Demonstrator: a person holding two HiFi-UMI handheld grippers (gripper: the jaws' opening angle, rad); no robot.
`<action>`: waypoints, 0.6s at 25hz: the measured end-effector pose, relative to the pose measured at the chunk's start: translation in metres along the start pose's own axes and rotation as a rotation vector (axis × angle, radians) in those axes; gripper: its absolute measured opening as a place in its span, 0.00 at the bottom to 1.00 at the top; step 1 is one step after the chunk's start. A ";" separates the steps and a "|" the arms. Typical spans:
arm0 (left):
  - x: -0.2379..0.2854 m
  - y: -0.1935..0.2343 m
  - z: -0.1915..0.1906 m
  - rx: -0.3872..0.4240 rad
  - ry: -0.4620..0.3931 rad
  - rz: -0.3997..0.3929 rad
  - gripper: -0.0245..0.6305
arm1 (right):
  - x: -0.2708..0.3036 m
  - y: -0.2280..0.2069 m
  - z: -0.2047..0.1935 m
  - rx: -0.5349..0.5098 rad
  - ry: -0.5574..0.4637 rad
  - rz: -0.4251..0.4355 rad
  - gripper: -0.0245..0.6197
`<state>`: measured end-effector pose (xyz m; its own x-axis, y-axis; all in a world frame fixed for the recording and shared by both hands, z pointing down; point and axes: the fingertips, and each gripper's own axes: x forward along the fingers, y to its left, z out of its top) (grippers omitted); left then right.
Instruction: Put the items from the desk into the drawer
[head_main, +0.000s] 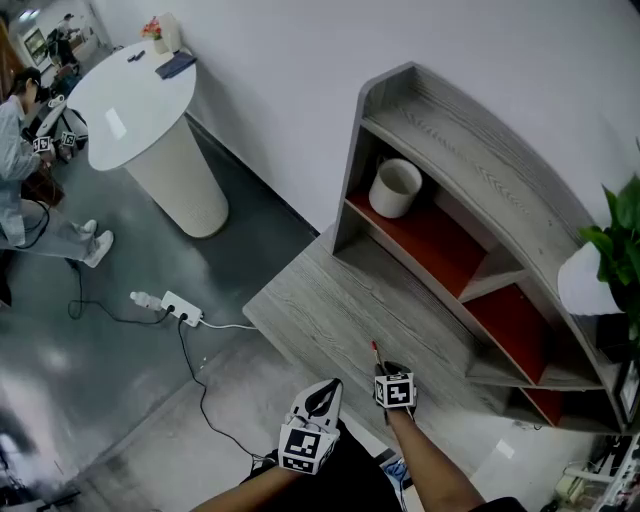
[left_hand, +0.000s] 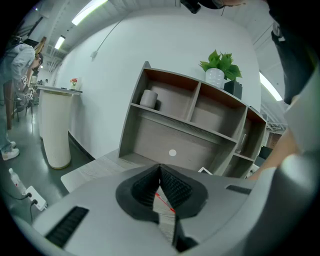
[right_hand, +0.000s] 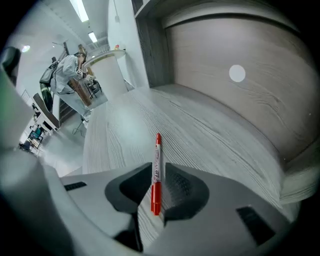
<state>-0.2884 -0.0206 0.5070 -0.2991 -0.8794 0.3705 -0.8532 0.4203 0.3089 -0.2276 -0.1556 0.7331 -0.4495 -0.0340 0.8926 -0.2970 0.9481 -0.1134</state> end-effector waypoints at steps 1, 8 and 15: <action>0.000 0.002 0.000 -0.005 0.001 0.003 0.06 | 0.003 -0.001 -0.001 0.000 0.011 -0.002 0.17; -0.003 0.009 -0.011 -0.027 0.010 0.036 0.06 | 0.016 0.000 -0.007 -0.053 0.047 -0.009 0.18; -0.018 0.001 -0.012 -0.009 0.007 0.020 0.06 | 0.002 -0.001 -0.008 -0.054 0.028 -0.031 0.13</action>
<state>-0.2785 -0.0022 0.5116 -0.3128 -0.8692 0.3828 -0.8430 0.4398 0.3097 -0.2218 -0.1542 0.7384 -0.4167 -0.0558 0.9073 -0.2647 0.9623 -0.0624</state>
